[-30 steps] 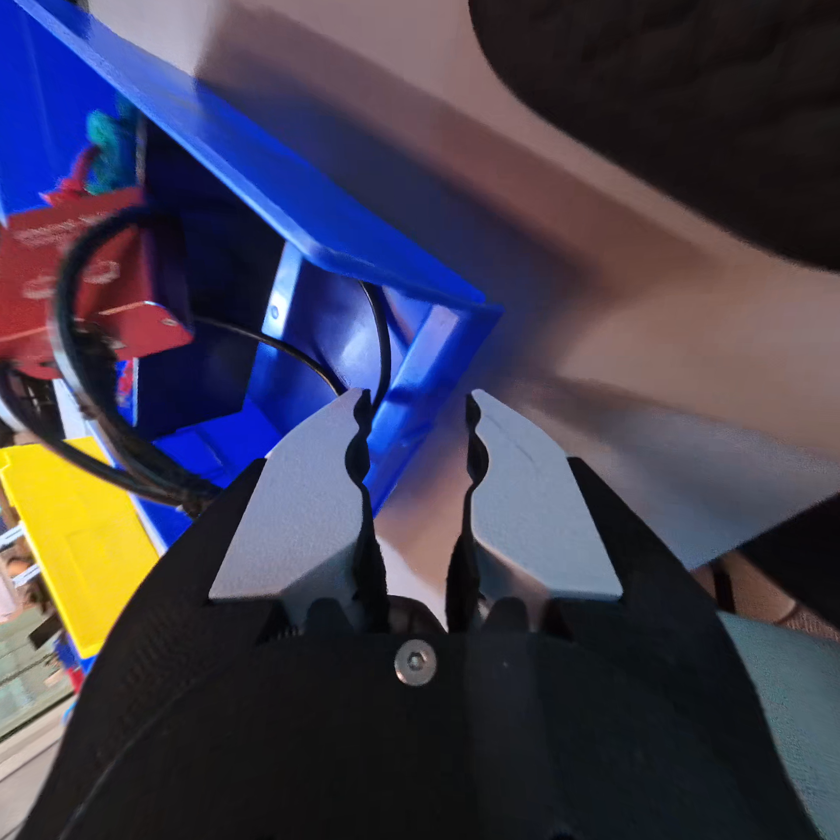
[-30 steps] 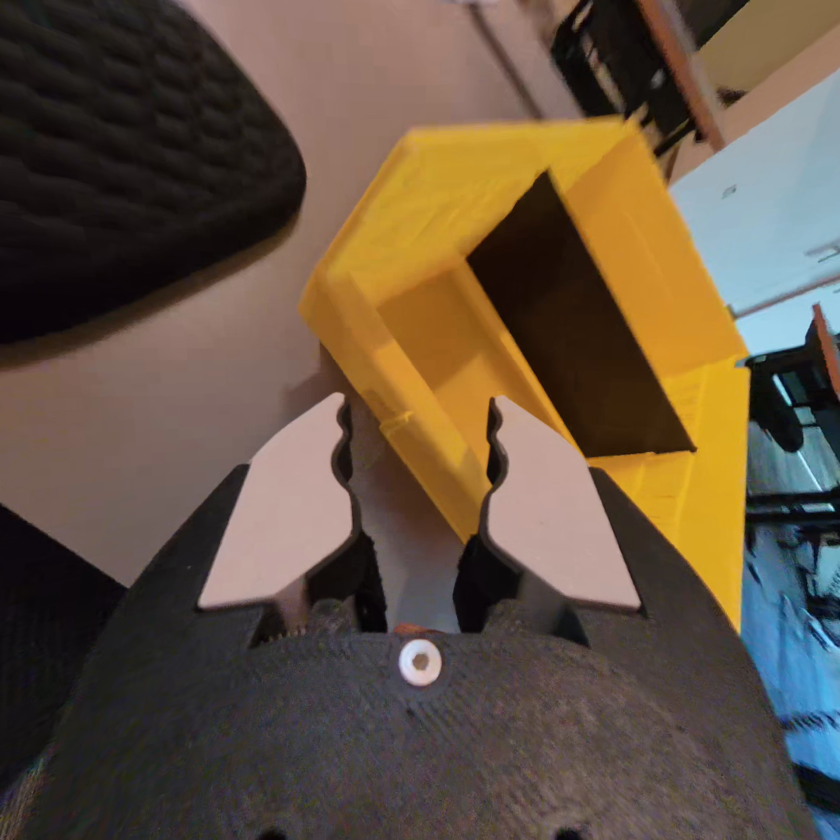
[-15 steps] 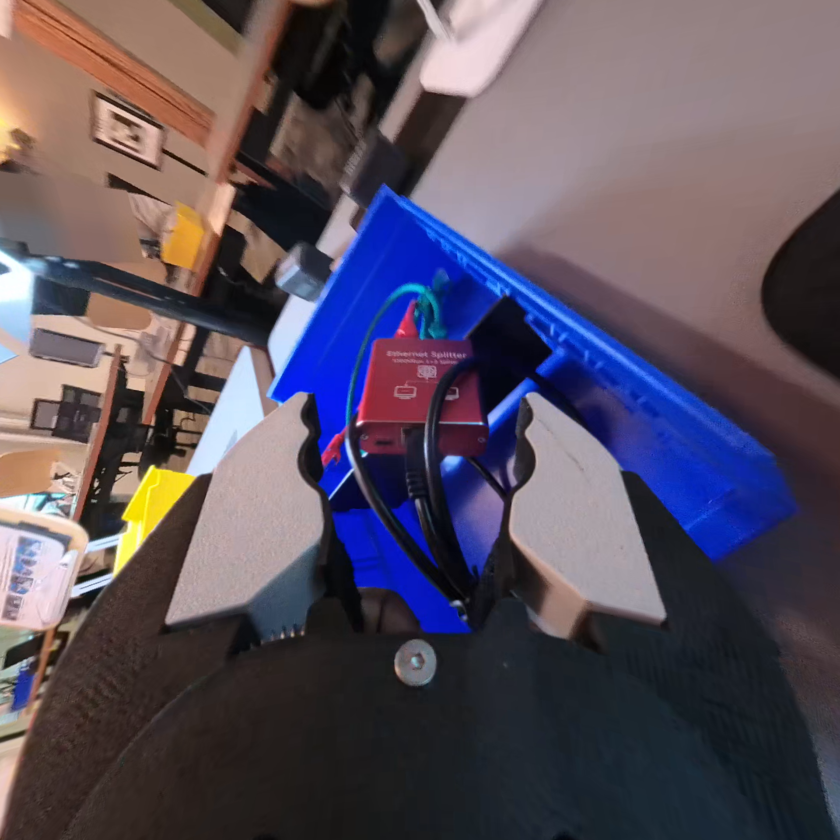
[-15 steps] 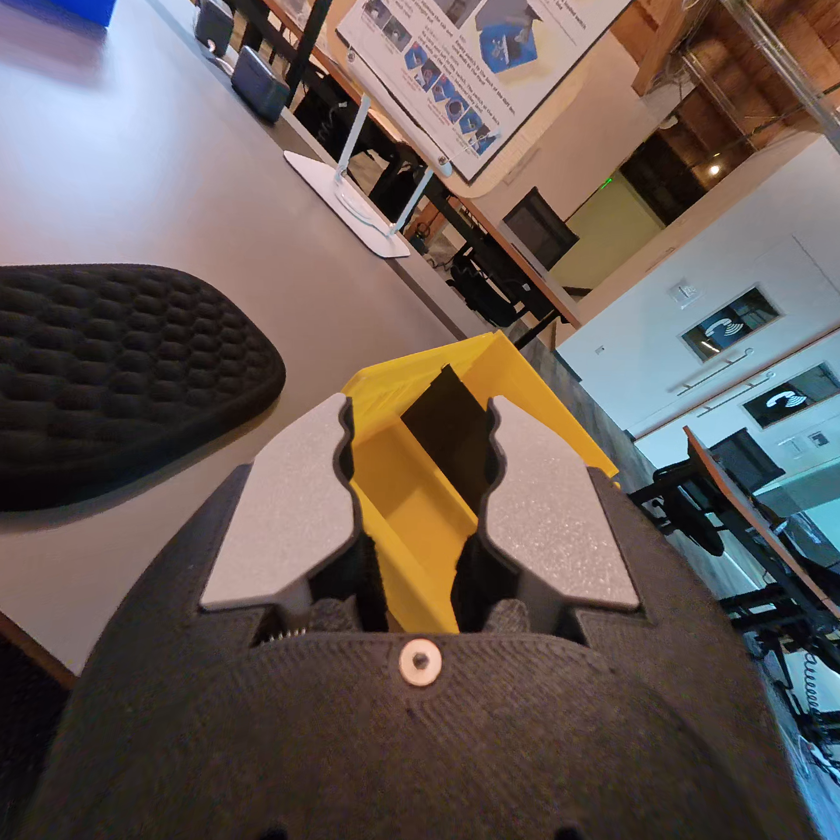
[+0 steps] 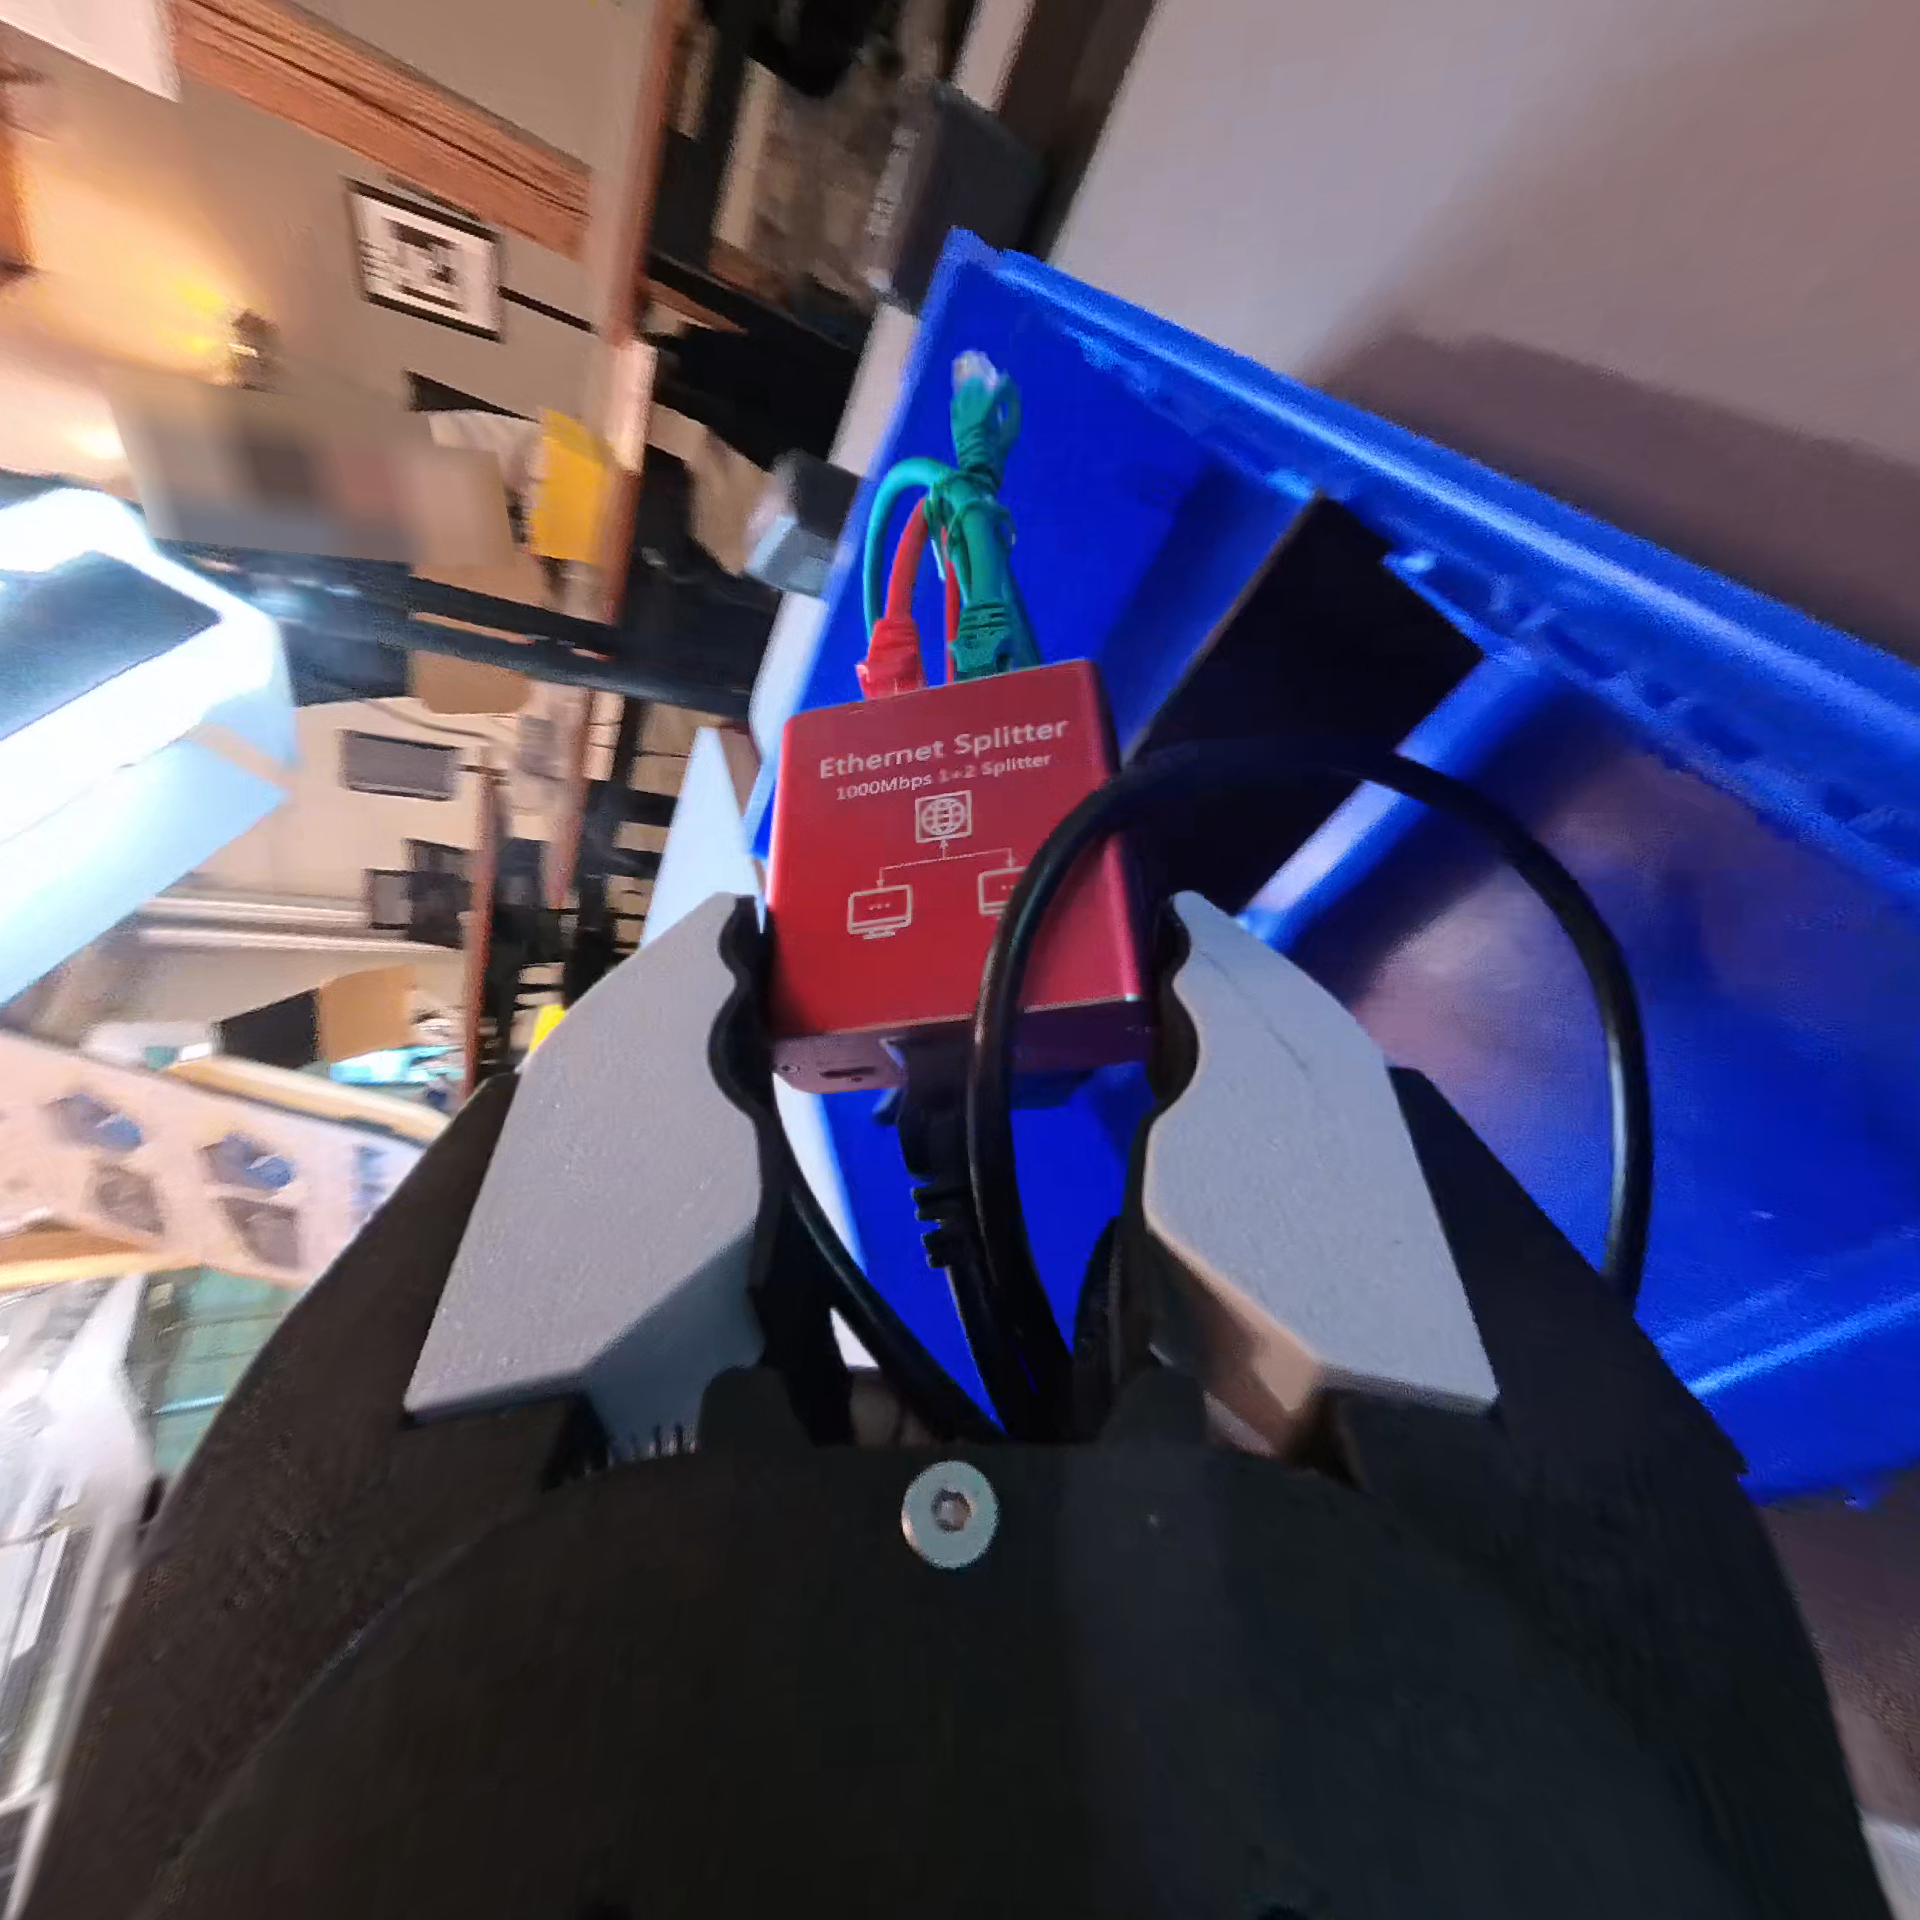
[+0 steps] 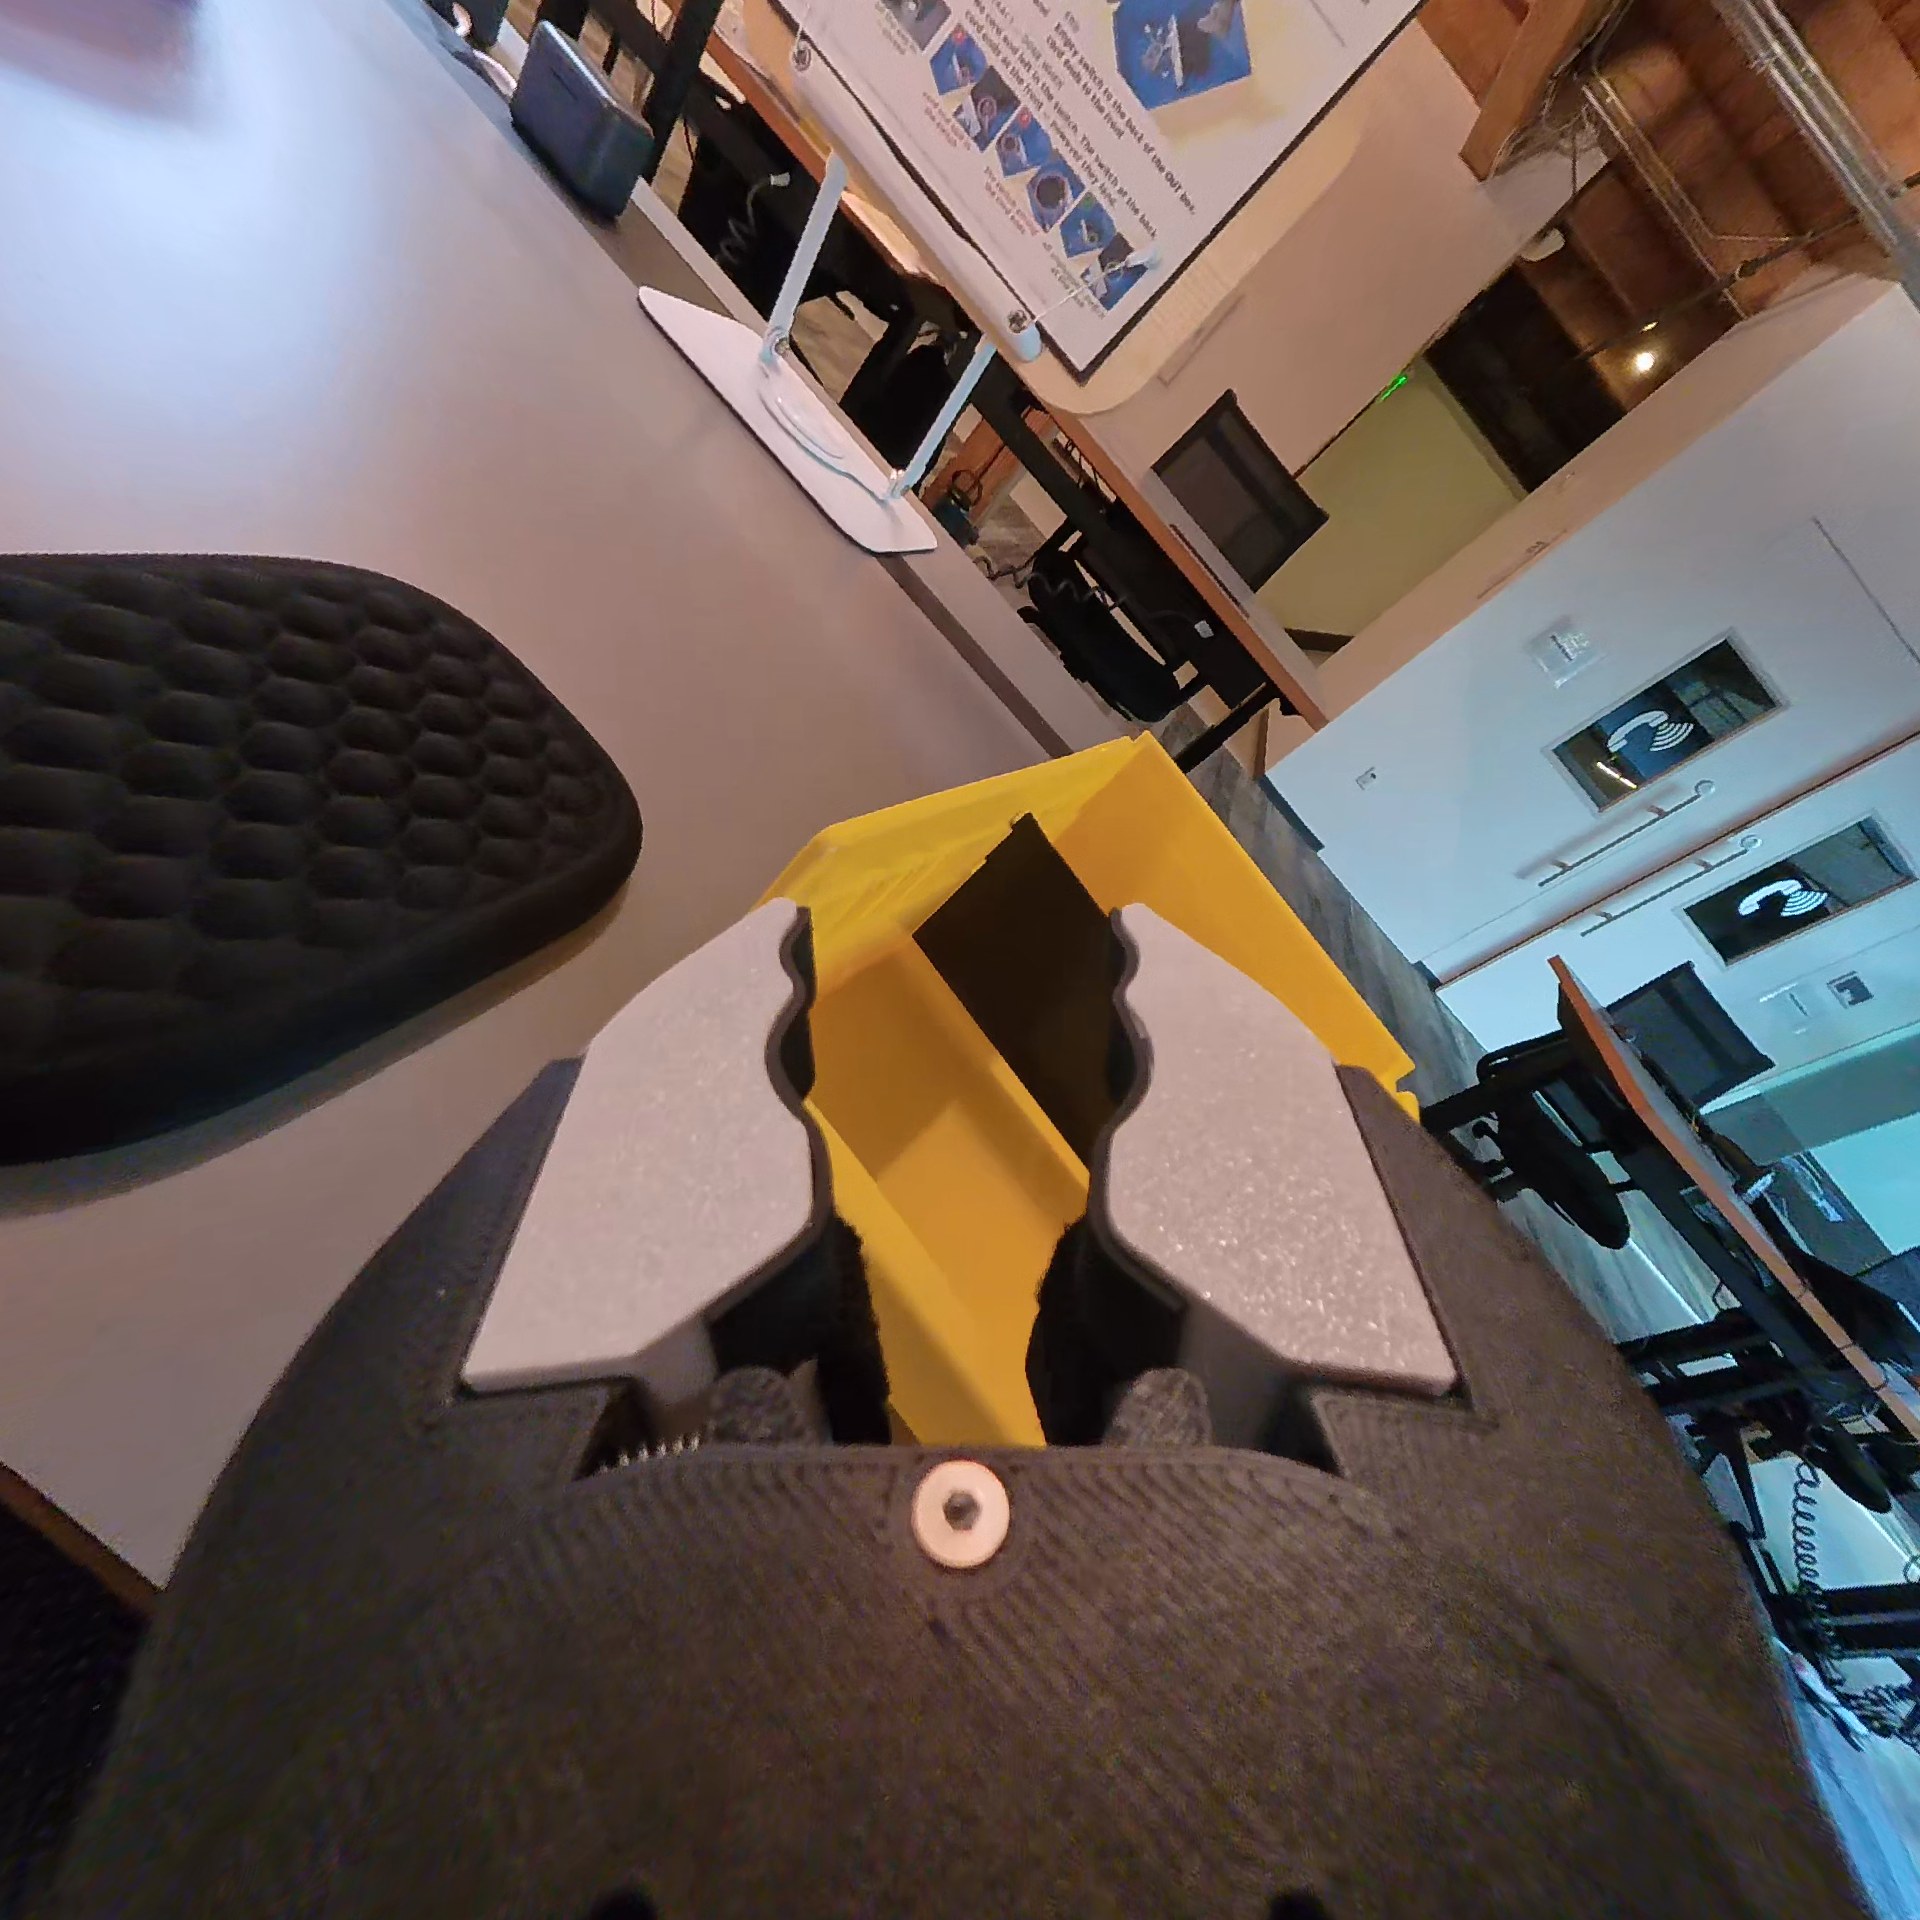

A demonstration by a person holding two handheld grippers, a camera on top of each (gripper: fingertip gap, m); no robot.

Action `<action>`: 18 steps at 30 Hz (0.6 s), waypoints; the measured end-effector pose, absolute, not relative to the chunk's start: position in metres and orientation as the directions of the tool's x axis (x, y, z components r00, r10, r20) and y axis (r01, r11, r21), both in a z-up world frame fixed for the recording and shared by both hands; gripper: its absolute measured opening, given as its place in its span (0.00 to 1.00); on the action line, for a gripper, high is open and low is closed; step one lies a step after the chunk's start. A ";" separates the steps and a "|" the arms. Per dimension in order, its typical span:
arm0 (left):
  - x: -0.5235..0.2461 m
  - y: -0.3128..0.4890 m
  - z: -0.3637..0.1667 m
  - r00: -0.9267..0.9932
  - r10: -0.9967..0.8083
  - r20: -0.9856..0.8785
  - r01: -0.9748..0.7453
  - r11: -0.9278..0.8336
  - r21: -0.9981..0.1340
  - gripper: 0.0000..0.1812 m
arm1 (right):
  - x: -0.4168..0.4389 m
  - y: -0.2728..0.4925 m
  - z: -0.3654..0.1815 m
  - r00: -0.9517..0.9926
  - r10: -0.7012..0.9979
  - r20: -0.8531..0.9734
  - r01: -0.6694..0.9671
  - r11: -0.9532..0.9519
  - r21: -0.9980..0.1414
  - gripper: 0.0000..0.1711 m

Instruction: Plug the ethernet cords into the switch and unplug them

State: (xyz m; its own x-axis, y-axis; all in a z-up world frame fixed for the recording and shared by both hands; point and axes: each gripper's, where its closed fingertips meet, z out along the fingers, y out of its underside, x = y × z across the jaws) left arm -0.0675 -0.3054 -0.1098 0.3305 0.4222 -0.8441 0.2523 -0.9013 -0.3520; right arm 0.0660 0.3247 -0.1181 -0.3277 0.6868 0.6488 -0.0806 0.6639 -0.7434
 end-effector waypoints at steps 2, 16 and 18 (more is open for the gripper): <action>-0.061 -0.310 -0.085 0.228 0.396 -0.890 0.220 -0.911 -0.349 0.40 | 0.066 0.324 -0.117 -0.324 0.685 0.653 -0.083 0.667 -0.741 0.31; 0.034 -0.213 0.076 -0.258 0.624 -0.738 -0.401 -0.764 -0.506 0.39 | 0.071 0.220 -0.044 -0.520 0.731 0.442 -0.409 0.241 -0.880 0.29; 0.042 -0.179 0.073 -0.218 0.667 -0.712 -0.500 -0.703 -0.506 0.40 | 0.089 0.171 -0.018 -0.712 0.630 0.309 -0.430 -0.044 -0.902 0.29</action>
State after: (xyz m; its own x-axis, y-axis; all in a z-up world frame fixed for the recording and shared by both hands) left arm 0.0418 -0.1791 0.0734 -0.2180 0.6675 -0.7120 -0.4999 -0.7029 -0.5059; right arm 0.0889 0.1714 -0.0183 -0.7123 0.6303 0.3089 -0.4302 -0.0443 -0.9017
